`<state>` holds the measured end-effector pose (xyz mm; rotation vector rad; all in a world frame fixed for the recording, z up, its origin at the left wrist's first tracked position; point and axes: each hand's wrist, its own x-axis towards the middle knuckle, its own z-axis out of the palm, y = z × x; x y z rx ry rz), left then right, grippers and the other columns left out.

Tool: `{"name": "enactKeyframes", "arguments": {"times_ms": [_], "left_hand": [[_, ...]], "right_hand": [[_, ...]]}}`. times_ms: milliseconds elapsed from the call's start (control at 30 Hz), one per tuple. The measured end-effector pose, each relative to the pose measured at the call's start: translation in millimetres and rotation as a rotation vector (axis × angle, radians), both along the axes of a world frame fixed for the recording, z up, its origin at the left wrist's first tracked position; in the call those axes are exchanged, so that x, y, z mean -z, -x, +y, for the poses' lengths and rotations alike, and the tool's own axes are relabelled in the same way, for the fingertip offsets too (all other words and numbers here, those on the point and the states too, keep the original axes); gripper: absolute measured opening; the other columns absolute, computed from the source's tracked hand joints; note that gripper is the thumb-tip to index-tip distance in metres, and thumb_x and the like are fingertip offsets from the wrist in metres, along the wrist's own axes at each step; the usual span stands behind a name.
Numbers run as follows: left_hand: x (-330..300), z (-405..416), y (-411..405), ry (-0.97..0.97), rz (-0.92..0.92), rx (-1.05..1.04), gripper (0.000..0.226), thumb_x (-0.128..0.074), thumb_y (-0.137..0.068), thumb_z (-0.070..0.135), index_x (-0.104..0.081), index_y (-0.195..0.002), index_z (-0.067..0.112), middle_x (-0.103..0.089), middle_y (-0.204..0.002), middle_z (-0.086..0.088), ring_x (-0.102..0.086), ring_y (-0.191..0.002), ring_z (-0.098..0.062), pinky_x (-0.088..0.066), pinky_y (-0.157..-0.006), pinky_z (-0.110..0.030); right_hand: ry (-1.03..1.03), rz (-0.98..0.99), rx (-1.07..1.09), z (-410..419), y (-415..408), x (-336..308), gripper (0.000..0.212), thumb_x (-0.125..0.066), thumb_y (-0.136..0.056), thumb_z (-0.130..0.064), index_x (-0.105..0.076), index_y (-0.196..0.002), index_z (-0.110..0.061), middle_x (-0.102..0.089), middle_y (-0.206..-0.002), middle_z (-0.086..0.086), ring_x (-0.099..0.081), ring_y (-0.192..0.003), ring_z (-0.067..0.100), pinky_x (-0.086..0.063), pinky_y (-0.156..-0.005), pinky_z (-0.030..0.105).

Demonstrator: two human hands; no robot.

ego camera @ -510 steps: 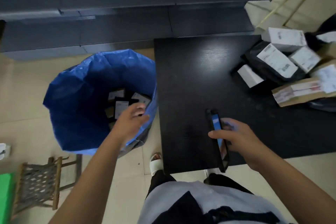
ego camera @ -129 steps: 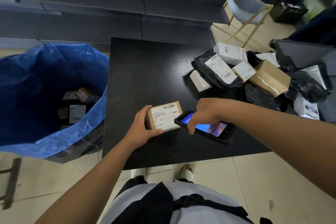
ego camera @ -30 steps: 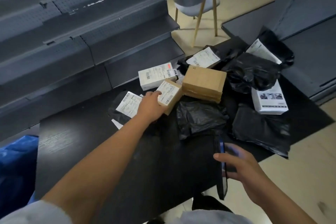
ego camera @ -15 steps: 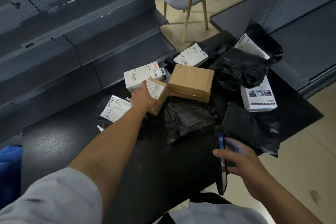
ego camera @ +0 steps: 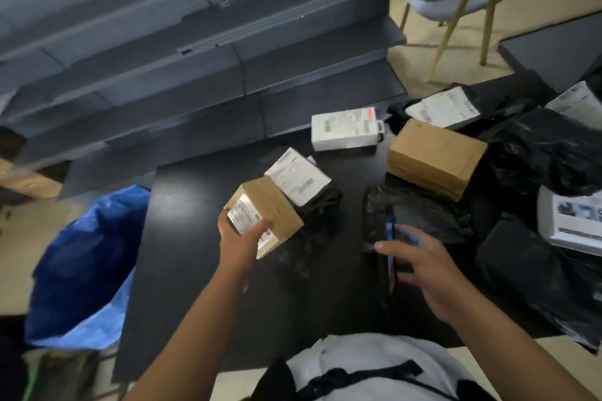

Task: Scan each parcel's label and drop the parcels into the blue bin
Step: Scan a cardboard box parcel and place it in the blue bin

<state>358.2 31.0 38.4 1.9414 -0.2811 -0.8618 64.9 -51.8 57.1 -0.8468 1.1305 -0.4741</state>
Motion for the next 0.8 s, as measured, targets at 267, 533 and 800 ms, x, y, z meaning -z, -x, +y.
{"name": "enactKeyframes", "arguments": {"times_ms": [267,533,800], "left_hand": [[42.5,86.0,-10.5,-0.412,0.231,-0.473,0.138,-0.088,-0.041,0.063,0.000,-0.148,0.054,-0.027,-0.153,-0.015,-0.047,-0.126,-0.045,-0.052,-0.089,-0.063],[39.6,102.7,14.0,-0.416,0.099,-0.528,0.079,-0.068,-0.090,0.054,-0.025,-0.152,0.029,-0.022,-0.148,-0.009,-0.042,-0.113,-0.030,-0.054,-0.086,-0.046],[28.2,140.7,-44.6,-0.739,-0.563,0.497,0.100,-0.082,-0.078,0.025,-0.020,-0.155,0.032,-0.019,-0.160,-0.006,-0.022,-0.145,-0.036,-0.031,-0.116,-0.060]], "right_hand": [[-0.043,-0.026,-0.270,6.5,-54.0,13.8,0.052,-0.083,-0.080,-0.021,-0.067,-0.129,-0.016,-0.077,-0.113,0.011,-0.075,-0.096,0.024,-0.057,-0.078,0.038],[-0.098,-0.025,-0.325,25.6,-67.0,26.7,0.052,-0.080,-0.085,-0.019,-0.063,-0.134,-0.016,-0.079,-0.107,0.008,-0.079,-0.085,0.018,-0.056,-0.071,0.034],[-0.126,-0.005,-0.301,40.0,-64.4,42.9,0.058,-0.081,-0.084,-0.022,-0.061,-0.138,-0.018,-0.075,-0.117,0.010,-0.076,-0.097,0.025,-0.058,-0.078,0.039]]}}
